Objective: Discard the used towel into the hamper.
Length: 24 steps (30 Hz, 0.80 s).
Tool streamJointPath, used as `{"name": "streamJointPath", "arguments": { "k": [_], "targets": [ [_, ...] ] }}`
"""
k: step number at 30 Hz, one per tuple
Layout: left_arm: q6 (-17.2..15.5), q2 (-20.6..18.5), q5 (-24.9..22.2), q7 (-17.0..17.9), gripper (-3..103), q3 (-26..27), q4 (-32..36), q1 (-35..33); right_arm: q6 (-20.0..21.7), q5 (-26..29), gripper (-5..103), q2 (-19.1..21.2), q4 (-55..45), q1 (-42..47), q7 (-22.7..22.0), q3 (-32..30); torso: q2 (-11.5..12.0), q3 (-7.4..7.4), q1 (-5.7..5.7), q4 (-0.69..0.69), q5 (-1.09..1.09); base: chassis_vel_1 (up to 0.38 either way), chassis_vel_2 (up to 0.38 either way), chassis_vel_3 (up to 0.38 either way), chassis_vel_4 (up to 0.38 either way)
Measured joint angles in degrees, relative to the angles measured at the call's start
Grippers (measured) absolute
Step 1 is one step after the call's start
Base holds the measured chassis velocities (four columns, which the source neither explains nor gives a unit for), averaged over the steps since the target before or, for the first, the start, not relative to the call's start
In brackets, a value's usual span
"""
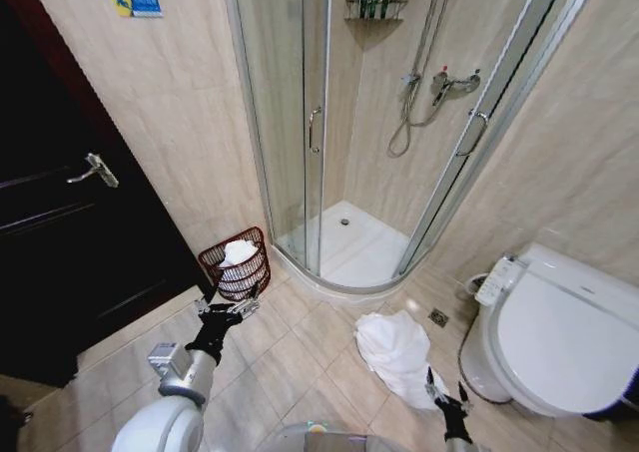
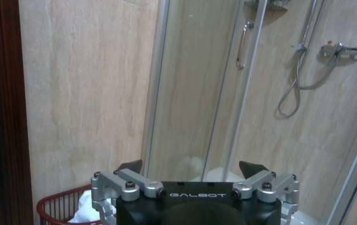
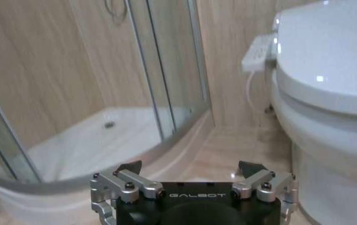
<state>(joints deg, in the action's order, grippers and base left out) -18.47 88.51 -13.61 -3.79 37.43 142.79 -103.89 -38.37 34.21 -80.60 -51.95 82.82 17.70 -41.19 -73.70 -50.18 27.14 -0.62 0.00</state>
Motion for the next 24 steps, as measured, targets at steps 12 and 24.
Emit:
{"name": "streamJointPath", "arguments": {
  "k": [12, 24],
  "targets": [
    [0.0, 0.0, 0.0, 0.0, 100, 0.0, 0.0, 0.0, -4.0, -2.8, 100, -0.8, 0.7, 0.2, 0.4, -1.6, -1.0, -0.56, 0.46, -0.01, 0.00, 0.000, 0.000, 0.000, 0.000],
    [0.0, 0.0, 0.0, 0.0, 100, 0.0, 0.0, 0.0, -5.5, -3.0, 100, -1.3, 0.7, 0.9, 1.0, -2.0, 2.8, 1.47, -1.26, -0.01, 0.01, 0.000, 0.000, 0.000, 0.000]
  ]
}}
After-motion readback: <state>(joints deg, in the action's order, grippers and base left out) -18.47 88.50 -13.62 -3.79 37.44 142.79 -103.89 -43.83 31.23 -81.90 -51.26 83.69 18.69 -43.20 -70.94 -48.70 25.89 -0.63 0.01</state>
